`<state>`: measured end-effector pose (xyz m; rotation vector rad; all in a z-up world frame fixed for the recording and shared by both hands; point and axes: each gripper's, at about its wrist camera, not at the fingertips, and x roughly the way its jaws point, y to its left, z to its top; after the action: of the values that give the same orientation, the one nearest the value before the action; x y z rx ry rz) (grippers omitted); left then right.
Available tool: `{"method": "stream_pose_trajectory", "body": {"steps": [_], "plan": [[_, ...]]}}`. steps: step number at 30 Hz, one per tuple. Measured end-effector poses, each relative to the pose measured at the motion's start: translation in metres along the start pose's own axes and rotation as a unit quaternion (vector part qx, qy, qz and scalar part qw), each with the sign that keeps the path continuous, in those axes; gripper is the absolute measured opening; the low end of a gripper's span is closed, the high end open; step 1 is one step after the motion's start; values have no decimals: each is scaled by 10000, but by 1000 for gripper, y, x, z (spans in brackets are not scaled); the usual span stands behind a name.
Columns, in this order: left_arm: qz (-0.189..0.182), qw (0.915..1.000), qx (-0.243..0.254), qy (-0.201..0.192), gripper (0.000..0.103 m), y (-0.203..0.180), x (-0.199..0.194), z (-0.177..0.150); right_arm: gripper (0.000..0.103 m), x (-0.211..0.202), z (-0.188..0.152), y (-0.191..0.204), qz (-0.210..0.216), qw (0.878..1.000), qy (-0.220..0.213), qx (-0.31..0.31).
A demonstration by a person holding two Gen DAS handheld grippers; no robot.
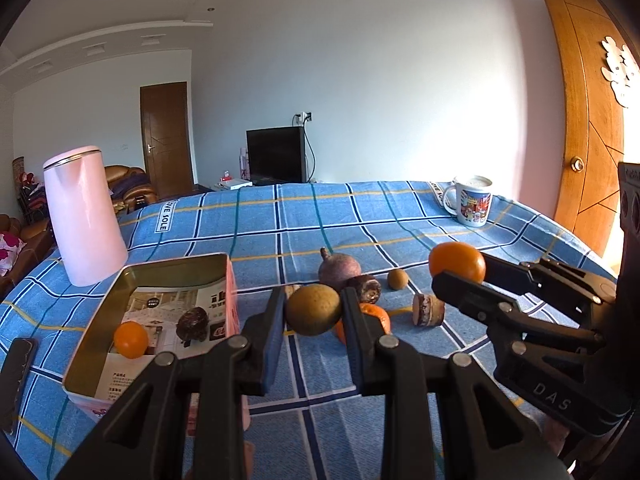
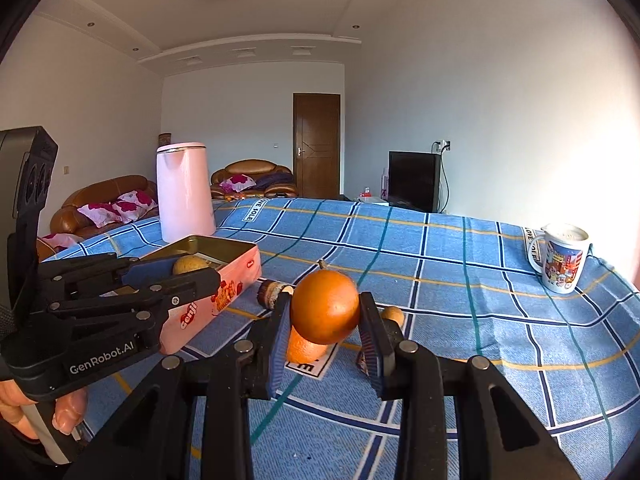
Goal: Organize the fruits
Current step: 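Lower the orange into the pink tin with the right tool while the left tool releases the kiwi there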
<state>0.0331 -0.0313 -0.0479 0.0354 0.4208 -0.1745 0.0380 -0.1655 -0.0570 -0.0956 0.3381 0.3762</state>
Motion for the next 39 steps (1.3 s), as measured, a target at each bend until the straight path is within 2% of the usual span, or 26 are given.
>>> {"method": "stream_pose_trajectory", "body": {"steps": [18, 39], "plan": [[326, 9988, -368, -67, 29, 47, -5, 2, 35, 31, 33, 52, 444, 9979, -1, -480], [787, 9940, -740, 147, 29, 120, 13, -3, 35, 100, 48, 104, 1020, 9911, 574, -629]]}}
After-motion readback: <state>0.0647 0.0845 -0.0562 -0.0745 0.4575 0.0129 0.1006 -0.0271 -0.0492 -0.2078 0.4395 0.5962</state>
